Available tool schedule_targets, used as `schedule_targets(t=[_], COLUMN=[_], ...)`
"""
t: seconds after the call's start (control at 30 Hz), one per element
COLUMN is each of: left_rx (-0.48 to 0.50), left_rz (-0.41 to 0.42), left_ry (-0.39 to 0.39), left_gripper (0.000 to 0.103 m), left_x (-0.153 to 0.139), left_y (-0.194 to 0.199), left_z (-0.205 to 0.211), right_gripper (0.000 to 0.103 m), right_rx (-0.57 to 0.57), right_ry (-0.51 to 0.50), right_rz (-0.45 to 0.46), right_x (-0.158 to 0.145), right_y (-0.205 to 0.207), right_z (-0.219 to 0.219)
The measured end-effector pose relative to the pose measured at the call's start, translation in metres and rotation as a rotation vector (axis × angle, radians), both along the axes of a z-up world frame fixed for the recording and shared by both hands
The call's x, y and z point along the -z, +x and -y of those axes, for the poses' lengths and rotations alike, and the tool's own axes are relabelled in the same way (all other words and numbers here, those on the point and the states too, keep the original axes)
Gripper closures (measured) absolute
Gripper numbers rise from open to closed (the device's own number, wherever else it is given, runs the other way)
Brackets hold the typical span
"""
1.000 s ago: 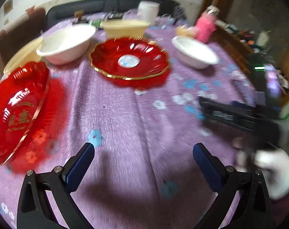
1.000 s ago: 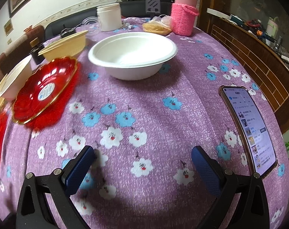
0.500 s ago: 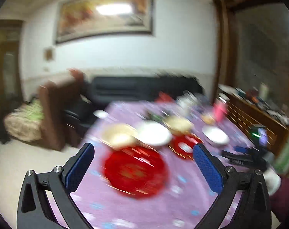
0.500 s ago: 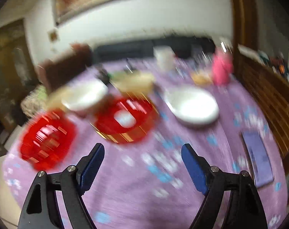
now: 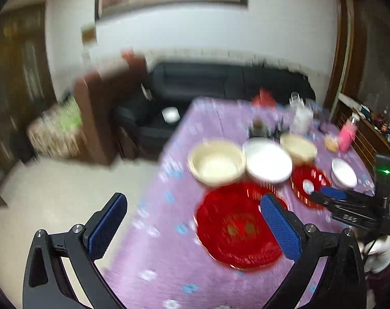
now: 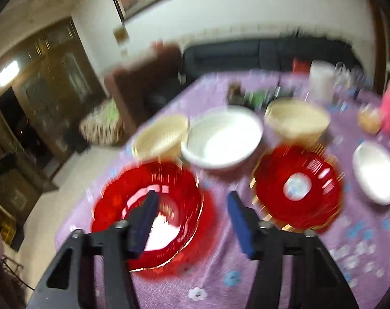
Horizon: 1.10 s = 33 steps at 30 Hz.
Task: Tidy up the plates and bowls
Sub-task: 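Grasp the rim of the red 'THE WEDDING' plate with the right gripper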
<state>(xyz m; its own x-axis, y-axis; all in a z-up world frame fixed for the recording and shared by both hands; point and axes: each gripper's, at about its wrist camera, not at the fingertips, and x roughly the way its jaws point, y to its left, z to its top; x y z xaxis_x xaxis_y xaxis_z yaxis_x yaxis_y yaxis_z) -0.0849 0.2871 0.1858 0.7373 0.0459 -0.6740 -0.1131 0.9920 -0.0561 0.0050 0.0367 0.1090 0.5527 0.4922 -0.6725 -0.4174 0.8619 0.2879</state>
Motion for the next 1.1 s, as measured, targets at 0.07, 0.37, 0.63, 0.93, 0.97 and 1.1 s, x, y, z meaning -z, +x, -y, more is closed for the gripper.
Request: schedule_targets(t=[0.07,0.37,0.63,0.93,0.97,1.1], left_rx=[-0.003,-0.009,0.033,-0.011,-0.014,-0.045], left_rz=[-0.064,-0.228,-0.294,-0.258,-0.271,-0.347], left_ry=[-0.060,-0.239,-0.140,-0.104,-0.094,-0.108], left_gripper=[0.000,0.031,0.057,0.059,0.059,0.059], left_x=[0.036,0.129,0.148,0.116,0.120,0.145], left_y=[0.014,0.071,0.079,0.051,0.051,0.063], left_z=[-0.008,-0.027,0.000,-0.011,-0.012,-0.018], right_gripper=[0.056,0.071,0.089,0.089,0.089,0.087], right_rx=[-0.002,-0.038,-0.057,-0.130,-0.131,-0.109], right_ry=[-0.030,-0.089,-0.088,-0.039,-0.044,-0.068], right_rz=[-0.050,-0.168,-0.162,-0.128,-0.131,-0.153], right_x=[0.024,0.076,0.086,0.061,0.065,0.082], right_y=[0.014,0.038,0.036,0.009,0.009,0.017], right_z=[-0.011,-0.040,-0.048,-0.054,-0.055,-0.060])
